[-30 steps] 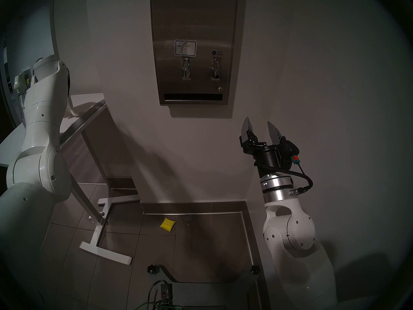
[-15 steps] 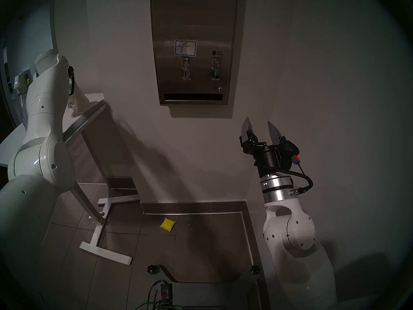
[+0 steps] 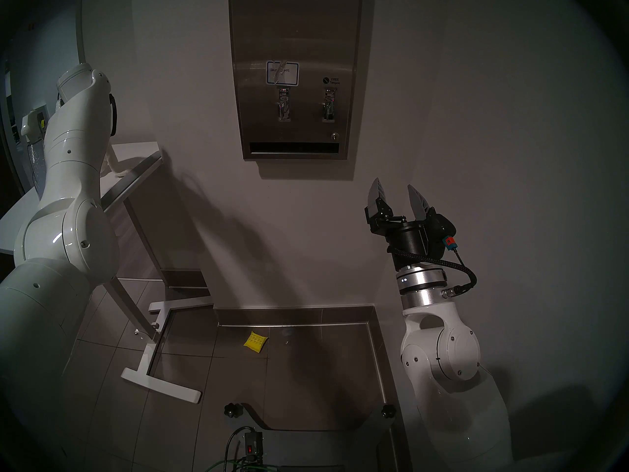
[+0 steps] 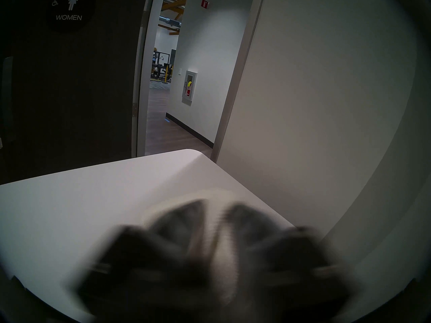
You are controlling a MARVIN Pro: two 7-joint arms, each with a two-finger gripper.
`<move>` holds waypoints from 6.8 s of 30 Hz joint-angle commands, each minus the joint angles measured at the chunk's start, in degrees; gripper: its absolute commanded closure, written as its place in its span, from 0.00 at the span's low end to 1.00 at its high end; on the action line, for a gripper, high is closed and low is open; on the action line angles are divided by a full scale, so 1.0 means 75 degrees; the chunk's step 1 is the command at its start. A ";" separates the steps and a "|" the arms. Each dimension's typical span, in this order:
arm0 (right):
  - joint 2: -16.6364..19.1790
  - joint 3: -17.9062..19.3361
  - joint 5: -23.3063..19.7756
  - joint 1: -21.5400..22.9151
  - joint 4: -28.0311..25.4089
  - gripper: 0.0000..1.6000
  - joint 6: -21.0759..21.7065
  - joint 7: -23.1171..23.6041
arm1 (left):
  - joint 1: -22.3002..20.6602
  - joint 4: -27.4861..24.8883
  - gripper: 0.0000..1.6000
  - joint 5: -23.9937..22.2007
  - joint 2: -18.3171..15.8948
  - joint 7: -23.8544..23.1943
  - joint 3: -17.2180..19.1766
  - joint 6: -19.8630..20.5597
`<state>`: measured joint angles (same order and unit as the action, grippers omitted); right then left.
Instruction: Pick up the cloth and wipe the surface
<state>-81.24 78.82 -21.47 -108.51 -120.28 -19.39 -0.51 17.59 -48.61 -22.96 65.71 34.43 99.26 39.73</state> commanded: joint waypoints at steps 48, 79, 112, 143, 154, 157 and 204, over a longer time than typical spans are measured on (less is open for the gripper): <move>-0.0114 0.0049 0.0054 0.0057 -0.0245 0.00 -0.0047 0.0108 | -0.1663 0.0577 0.00 -0.1245 0.0660 0.1960 0.1703 0.0014; -0.0171 0.0077 0.0068 0.0051 -0.0229 0.00 -0.0042 0.0166 | -0.1291 -0.0150 0.00 -0.0998 0.0901 0.1052 0.0409 0.0591; -0.0245 0.0116 0.0066 0.0077 0.0013 0.00 -0.0049 0.0247 | 0.2801 -0.2741 0.00 0.1034 0.0803 0.0145 -0.3231 0.0253; -0.0325 0.0156 0.0072 0.0099 0.0119 0.00 -0.0061 0.0341 | 0.5912 -0.5546 0.00 0.1482 0.0556 0.0670 -0.5024 -0.0563; -0.0354 0.0170 0.0075 0.0102 0.0124 0.00 -0.0063 0.0373 | 0.6696 -0.6452 0.00 0.0815 0.0376 0.0779 -0.4203 -0.0950; -0.0363 0.0175 0.0075 0.0103 0.0124 0.00 -0.0063 0.0384 | 0.6909 -0.6783 0.00 0.0536 0.0300 0.0748 -0.3887 -0.1106; -0.0478 0.0231 0.0138 0.0016 -0.0190 0.00 -0.0010 0.0494 | 1.1731 -0.9156 0.00 -0.1866 -0.0695 -0.3998 -0.1807 -0.3962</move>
<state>-84.71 80.65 -20.64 -108.83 -119.07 -19.33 3.21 103.82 -115.81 -39.46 60.11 9.66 82.19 15.97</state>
